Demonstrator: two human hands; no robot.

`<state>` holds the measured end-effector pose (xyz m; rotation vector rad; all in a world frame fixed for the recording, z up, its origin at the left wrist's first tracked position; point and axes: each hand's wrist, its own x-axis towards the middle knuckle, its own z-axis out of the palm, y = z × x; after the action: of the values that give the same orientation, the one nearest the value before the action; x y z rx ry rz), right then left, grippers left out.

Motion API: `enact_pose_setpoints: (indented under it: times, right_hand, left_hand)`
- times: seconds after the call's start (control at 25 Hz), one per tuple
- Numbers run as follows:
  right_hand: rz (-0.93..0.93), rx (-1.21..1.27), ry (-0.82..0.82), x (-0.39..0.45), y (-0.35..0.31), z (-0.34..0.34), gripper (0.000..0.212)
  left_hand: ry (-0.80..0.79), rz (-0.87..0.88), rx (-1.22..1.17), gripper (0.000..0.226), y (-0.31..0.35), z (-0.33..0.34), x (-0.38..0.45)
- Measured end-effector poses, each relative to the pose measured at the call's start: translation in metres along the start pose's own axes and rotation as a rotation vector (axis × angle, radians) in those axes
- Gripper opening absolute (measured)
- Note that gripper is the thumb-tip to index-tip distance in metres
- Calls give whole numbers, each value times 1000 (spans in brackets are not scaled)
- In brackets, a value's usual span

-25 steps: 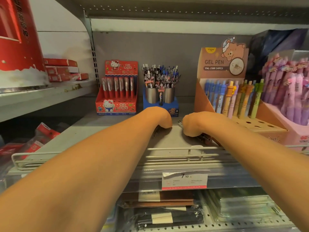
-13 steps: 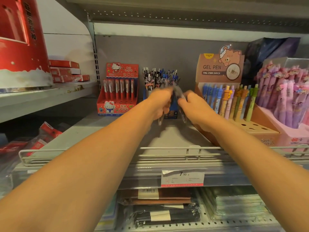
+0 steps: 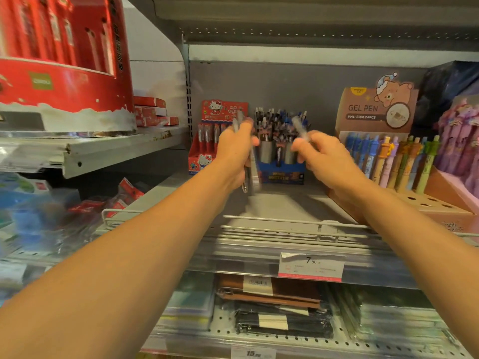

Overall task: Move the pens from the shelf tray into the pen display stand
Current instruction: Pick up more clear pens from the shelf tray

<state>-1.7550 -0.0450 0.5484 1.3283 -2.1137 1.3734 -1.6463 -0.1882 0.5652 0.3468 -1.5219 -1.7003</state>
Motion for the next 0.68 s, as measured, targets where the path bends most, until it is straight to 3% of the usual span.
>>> enact_pose_setpoints:
  times: [0.16, 0.32, 0.52, 0.68]
  right_hand:
    - [68, 278, 90, 11, -20, -15, 36]
    - [-68, 99, 101, 15, -64, 1, 42]
    - [-195, 191, 32, 5, -146, 41, 39]
    - [-323, 218, 17, -5, -222, 80, 40]
  left_hand:
    - [64, 170, 114, 21, 16, -28, -11]
    - [26, 298, 108, 20, 40, -50, -30]
    - [171, 599, 333, 20, 90, -97, -60]
    - [265, 725, 400, 25, 135, -159, -89]
